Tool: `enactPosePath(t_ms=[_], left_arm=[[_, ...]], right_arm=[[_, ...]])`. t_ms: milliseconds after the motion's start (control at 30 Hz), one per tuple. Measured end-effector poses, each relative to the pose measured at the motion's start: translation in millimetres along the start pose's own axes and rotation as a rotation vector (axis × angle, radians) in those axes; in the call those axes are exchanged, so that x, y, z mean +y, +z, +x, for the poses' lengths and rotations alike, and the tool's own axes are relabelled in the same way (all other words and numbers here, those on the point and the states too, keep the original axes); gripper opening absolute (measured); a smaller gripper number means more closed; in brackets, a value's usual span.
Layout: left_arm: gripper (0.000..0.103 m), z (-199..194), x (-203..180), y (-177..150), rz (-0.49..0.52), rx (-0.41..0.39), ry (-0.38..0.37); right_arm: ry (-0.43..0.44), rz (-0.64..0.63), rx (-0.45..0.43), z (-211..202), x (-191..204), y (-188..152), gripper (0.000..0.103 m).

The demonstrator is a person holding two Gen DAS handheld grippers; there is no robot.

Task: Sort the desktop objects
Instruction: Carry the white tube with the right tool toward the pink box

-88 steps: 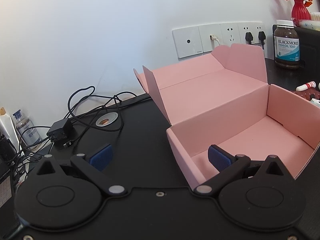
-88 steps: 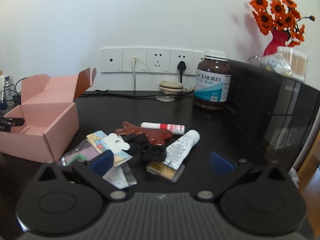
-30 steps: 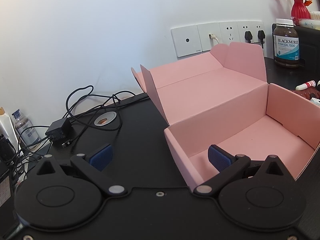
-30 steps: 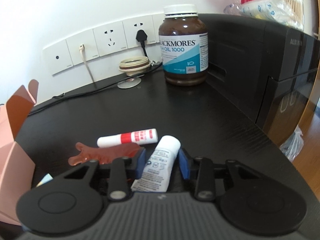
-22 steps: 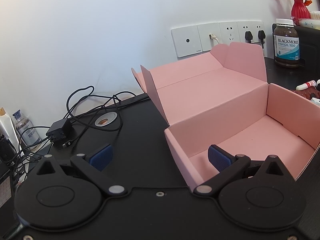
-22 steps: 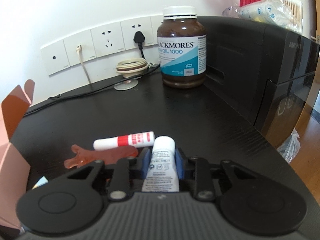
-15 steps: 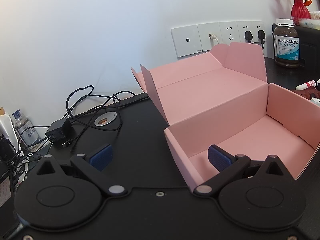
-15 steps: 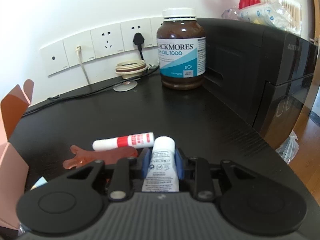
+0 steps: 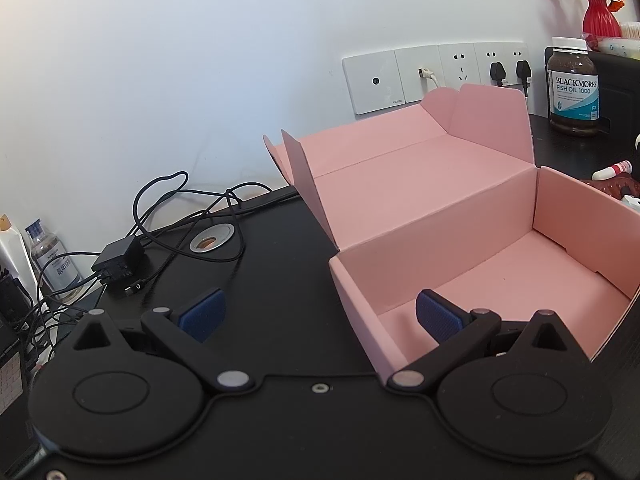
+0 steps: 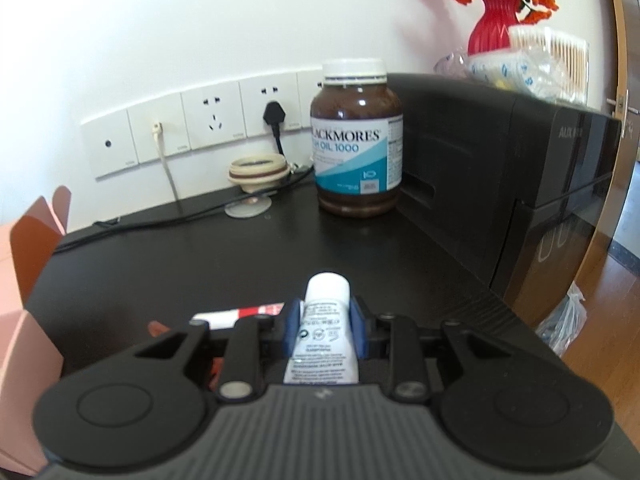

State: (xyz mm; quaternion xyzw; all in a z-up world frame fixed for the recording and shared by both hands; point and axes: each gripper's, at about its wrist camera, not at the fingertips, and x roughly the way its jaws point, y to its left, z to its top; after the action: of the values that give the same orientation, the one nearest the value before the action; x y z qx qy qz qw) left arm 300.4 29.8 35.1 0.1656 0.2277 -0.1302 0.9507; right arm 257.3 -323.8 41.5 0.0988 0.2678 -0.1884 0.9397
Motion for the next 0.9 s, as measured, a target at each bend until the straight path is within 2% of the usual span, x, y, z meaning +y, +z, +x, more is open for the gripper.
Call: enactPosePath(t_ms=[367,533,900], left_arm=[[0.103,0,0,0,-0.005,0.001,-0.003],[0.103,0,2,0,-0.017,0.004,-0.006],[0.103,-1,2,-1,-0.021,0.006,-0.01]], right_arm=[[0.027,-0.042,-0.067,-26,7,9,0.026],[0.082,-0.11,-0.129,-49,26,19,0.026],[0.268,-0.31,-0.218,-93,98,25,0.026]])
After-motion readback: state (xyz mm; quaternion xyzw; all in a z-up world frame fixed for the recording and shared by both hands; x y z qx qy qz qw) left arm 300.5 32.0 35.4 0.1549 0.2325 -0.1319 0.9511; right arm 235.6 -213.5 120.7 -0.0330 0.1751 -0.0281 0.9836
